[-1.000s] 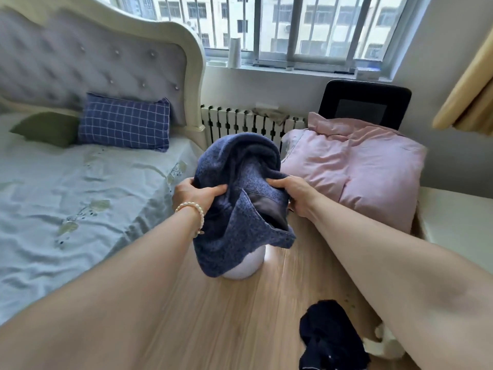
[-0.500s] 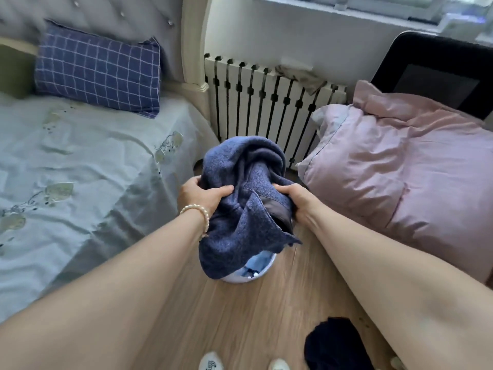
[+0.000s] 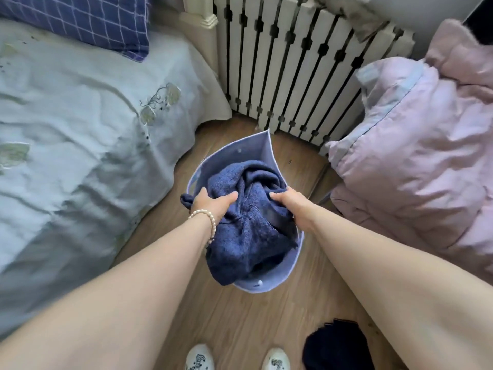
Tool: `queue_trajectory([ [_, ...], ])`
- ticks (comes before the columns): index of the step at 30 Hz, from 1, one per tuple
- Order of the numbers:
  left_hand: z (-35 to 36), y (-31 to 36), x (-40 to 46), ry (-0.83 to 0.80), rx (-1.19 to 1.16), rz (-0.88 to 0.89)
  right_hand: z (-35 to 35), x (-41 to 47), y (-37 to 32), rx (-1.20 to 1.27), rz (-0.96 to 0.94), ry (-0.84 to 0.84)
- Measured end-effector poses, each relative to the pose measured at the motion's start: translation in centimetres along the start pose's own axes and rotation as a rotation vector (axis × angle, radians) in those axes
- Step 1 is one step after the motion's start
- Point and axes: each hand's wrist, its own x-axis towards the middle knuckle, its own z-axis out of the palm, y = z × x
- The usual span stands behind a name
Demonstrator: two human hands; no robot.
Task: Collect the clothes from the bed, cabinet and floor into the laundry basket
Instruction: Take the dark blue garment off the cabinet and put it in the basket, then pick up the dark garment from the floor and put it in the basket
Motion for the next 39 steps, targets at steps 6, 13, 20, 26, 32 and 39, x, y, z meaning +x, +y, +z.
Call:
queue_trajectory([
  [6, 1.3, 0.1, 0.3, -0.108, -0.042, -0.012, 1.5, -0.7, -0.1, -0.167, 0.065, 0.020],
  [13, 1.1, 0.8, -2.0, -0.127, 0.115, 0.017, 1.7, -3.2, 0.4, -0.150, 0.055, -0.018],
  [20, -0.2, 1.2, -9.0, -0.136, 0.256, 0.046, -0.8, -10.6, 0.7, -0.122, -0.034, -0.031],
  [26, -1.7, 0.5, -15.3, -0.185, 0.406, 0.154, -1.4, -18.2, 3.4, -0.108, -0.115, -0.002],
  [32, -2.1, -3.5, -22.0, -0.245, 0.552, 0.286, -1.6, -25.2, 9.7, -0.018, -0.143, 0.101],
  [39, 2.1, -10.6, -30.3, -0.365, 0.641, 0.358, -4.2, -33.9, 18.4, -0.047, -0.136, 0.183],
])
